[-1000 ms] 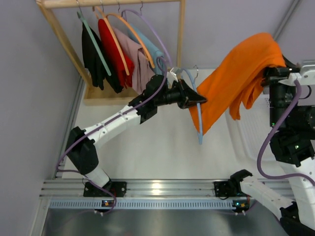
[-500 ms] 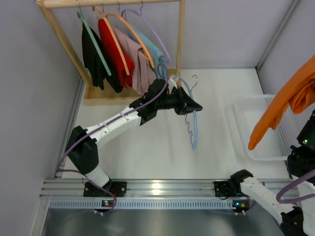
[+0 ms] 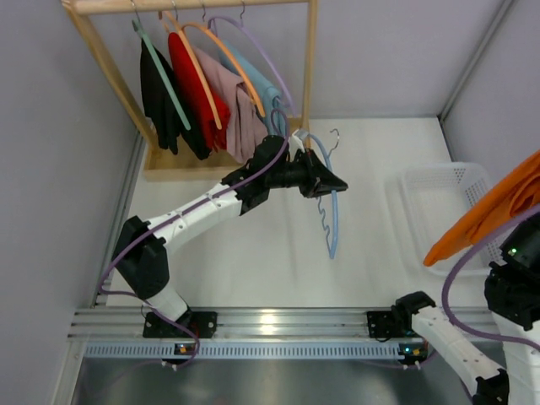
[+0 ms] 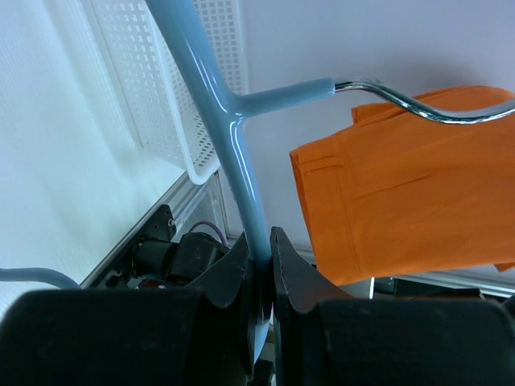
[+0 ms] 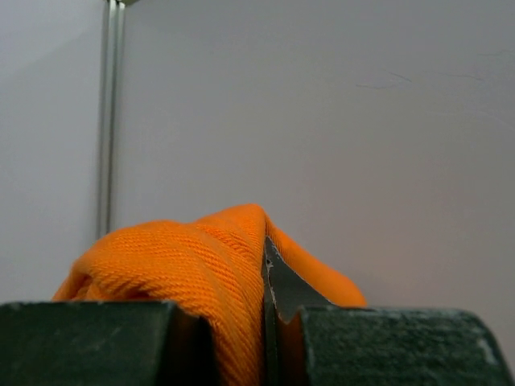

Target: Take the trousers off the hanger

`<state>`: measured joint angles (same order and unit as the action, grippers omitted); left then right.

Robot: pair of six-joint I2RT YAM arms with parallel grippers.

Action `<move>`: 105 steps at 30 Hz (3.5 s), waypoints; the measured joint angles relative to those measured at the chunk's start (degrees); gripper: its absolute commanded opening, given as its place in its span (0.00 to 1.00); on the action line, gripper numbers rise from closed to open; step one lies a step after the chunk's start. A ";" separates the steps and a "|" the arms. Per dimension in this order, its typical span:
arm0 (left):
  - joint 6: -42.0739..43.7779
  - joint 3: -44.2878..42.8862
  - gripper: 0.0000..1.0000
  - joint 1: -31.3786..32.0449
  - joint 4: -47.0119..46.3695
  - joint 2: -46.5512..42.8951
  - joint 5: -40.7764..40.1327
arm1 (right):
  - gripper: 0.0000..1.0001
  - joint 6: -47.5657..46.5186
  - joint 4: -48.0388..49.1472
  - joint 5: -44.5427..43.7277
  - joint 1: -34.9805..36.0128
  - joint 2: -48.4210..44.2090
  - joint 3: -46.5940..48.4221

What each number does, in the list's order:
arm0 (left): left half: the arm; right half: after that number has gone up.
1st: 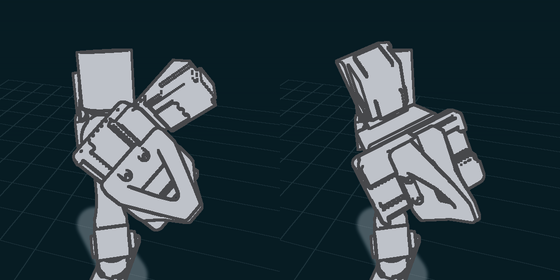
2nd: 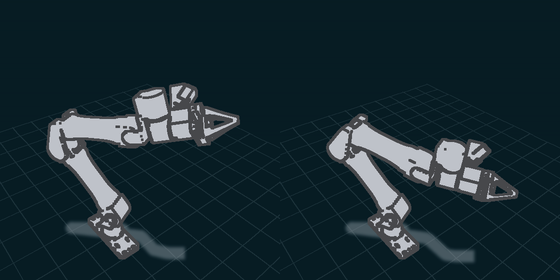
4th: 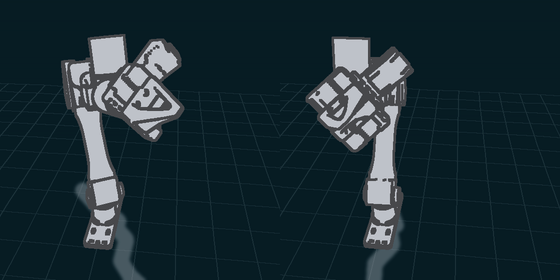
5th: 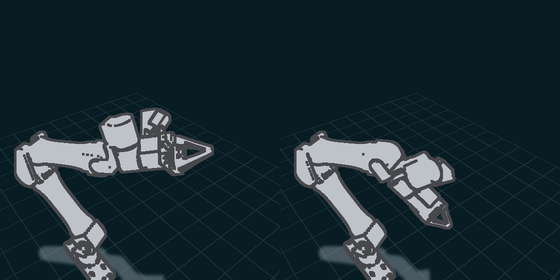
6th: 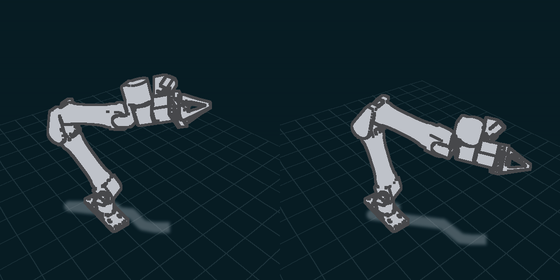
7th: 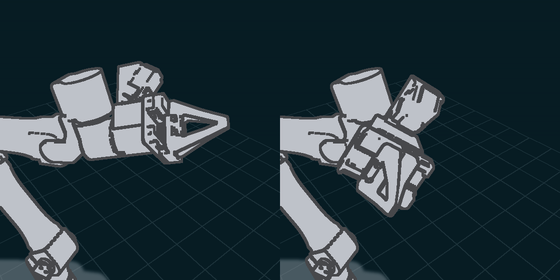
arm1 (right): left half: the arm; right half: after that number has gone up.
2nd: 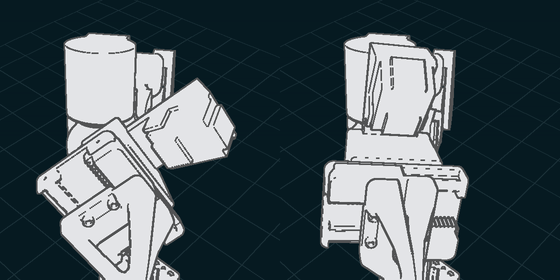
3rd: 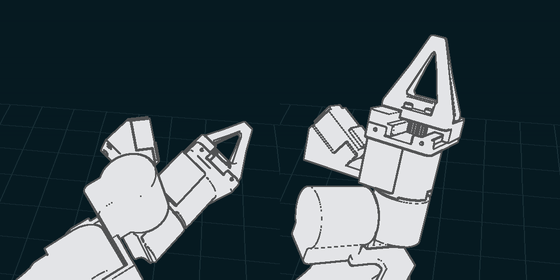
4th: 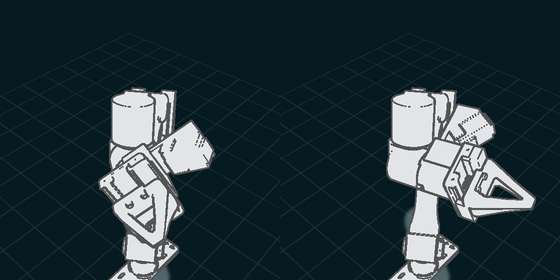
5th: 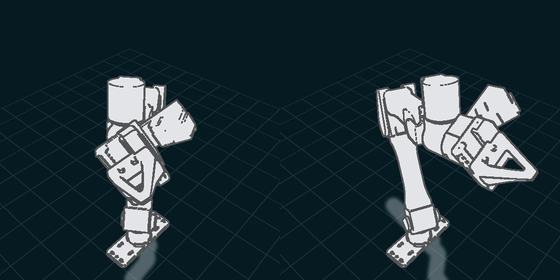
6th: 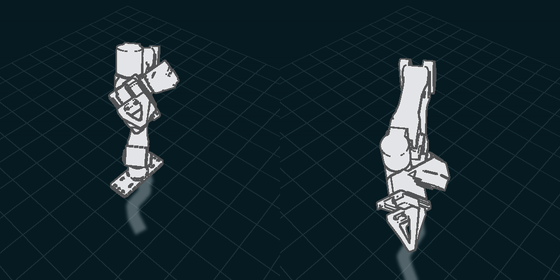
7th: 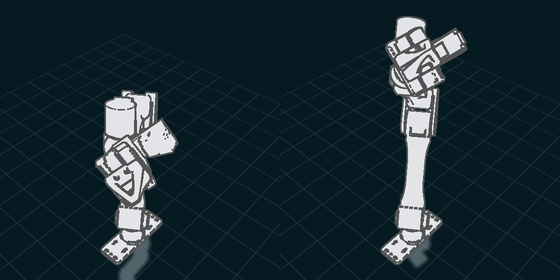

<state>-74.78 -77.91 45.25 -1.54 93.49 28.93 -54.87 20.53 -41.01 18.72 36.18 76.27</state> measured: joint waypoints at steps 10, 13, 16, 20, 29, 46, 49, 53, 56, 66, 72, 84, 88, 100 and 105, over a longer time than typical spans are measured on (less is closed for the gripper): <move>2.23 -0.90 0.00 0.02 0.00 0.00 0.70 | 0.00 -16.11 2.27 -2.84 -3.96 -1.11 -13.49; 3.21 -1.16 0.00 0.02 0.02 0.00 1.09 | 0.00 -18.51 2.49 -2.97 -4.59 -0.52 -14.47; 4.07 -1.73 0.00 0.00 0.13 0.00 1.49 | 0.00 -20.39 3.74 -2.84 -4.79 -0.52 -16.00; 4.81 -2.03 0.00 0.00 0.20 -0.37 1.73 | 0.00 -21.79 5.01 -2.38 -5.55 -0.50 -18.67; 5.86 -2.03 0.00 -0.59 0.31 -2.80 1.79 | 0.00 -22.53 5.14 1.09 -14.91 3.34 -20.74; 5.90 -2.03 0.00 -1.66 0.33 -3.13 2.49 | 0.00 -4.87 -5.09 27.85 -51.17 12.02 -22.82; 5.90 -2.03 0.00 -1.68 0.33 -3.13 2.80 | 0.00 -4.24 -5.22 30.71 -51.23 15.61 -24.68; 5.90 -2.03 0.00 -1.68 0.33 -3.13 2.80 | 0.00 -3.13 -6.05 33.00 -51.21 21.66 -25.31; 5.95 -2.03 0.00 -1.68 0.33 -3.13 2.89 | 0.00 -1.64 -7.13 33.90 -50.62 23.80 -25.31; 7.82 -2.03 0.00 -1.66 0.33 -3.13 5.73 | 0.00 7.65 -19.76 35.52 -45.48 24.24 -24.83; 10.67 -2.03 0.00 -1.66 0.39 -3.37 6.40 | 0.08 10.64 -25.94 37.90 -45.46 23.56 -27.15; 13.05 -1.86 0.00 -1.68 0.55 -6.45 6.40 | 0.66 13.99 -40.17 42.88 -45.44 32.63 -28.55; 13.40 -1.53 0.00 -1.68 0.66 -7.45 6.38 | 0.84 16.20 -47.47 45.92 -45.48 34.69 -24.98; 13.92 -0.70 0.00 -1.68 0.94 -9.22 5.92 | 0.99 17.73 -70.01 61.57 -49.03 31.61 -2.49; 14.29 -0.68 0.00 -1.68 1.16 -10.67 4.55 | 0.99 20.04 -81.09 76.28 -52.72 30.75 10.67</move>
<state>-60.49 -78.59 43.57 -0.38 82.83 33.47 -34.83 -60.55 35.27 -34.00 66.94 86.94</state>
